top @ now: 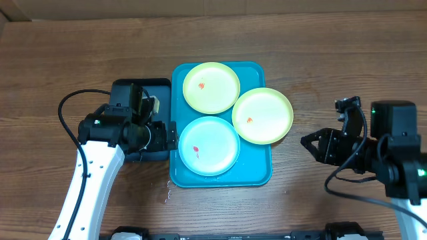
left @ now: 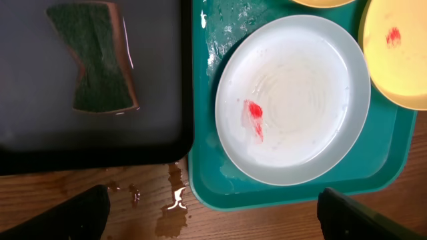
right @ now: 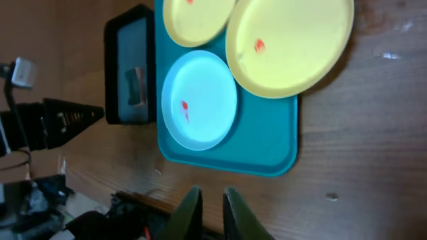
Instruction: Clean dirty plates on tray and stack at the side
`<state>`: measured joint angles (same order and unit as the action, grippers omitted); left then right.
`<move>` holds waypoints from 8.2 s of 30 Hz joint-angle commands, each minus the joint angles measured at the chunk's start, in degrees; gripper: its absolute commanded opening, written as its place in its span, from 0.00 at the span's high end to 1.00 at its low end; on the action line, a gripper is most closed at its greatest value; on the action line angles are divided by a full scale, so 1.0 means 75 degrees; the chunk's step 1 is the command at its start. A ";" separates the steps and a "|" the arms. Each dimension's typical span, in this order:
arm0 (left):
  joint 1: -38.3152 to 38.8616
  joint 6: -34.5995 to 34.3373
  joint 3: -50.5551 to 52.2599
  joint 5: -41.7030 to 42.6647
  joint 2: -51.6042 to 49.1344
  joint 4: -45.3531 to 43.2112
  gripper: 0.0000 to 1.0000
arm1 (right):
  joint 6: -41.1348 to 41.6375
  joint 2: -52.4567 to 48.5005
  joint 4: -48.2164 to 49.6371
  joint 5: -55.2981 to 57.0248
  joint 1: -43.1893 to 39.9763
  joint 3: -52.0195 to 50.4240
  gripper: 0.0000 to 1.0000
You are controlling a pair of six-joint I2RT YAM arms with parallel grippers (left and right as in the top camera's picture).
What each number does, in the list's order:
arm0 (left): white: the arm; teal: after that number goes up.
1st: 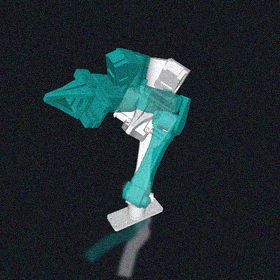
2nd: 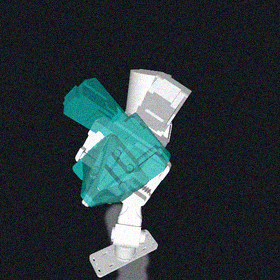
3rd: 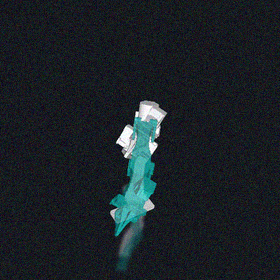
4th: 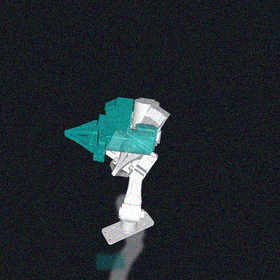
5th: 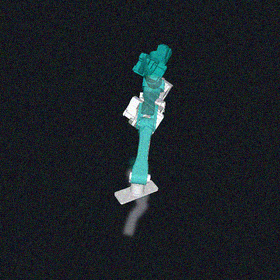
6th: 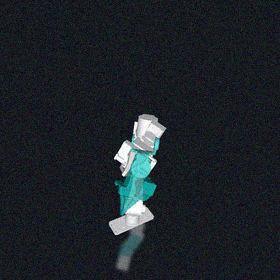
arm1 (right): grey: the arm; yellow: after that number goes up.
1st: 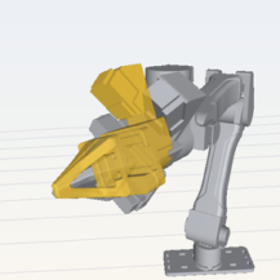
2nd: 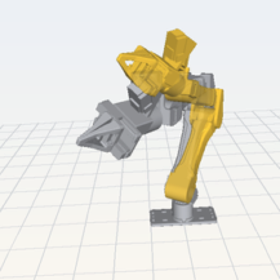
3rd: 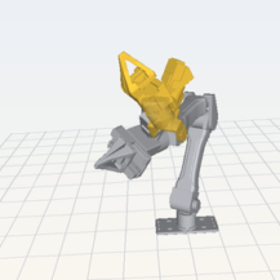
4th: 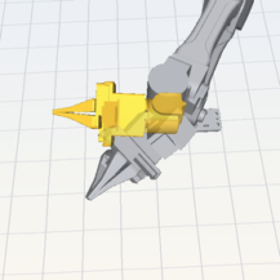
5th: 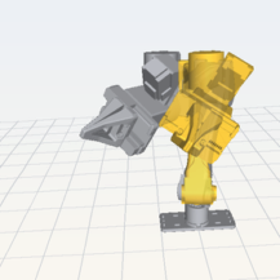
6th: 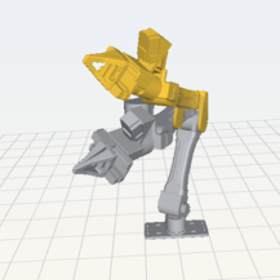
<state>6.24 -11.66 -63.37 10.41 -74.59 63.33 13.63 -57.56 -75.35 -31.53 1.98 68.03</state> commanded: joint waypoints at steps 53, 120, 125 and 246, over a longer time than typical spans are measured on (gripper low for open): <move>-0.0015 0.0067 -0.0146 -0.0067 0.0102 -0.0023 0.01 | 0.2422 -0.3736 0.1999 0.2544 0.4782 -0.0565 0.41; -0.0015 0.0067 -0.0146 -0.0067 0.0102 -0.0023 0.00 | 0.4415 -0.4389 0.6755 0.3433 0.4832 -0.2798 0.55; -0.0015 0.0067 -0.0146 -0.0067 0.0102 -0.0023 0.00 | 0.4450 -0.4473 0.6913 0.3547 0.4832 -0.2809 0.61; -0.0673 -0.1845 0.0283 -0.2390 -0.3142 -0.2570 0.52 | 0.4645 -0.4858 0.7437 0.3570 0.4835 -0.2812 0.95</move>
<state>1.45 -24.34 -62.08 -7.99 -95.70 44.60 47.99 -94.00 -20.16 -5.08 37.93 47.33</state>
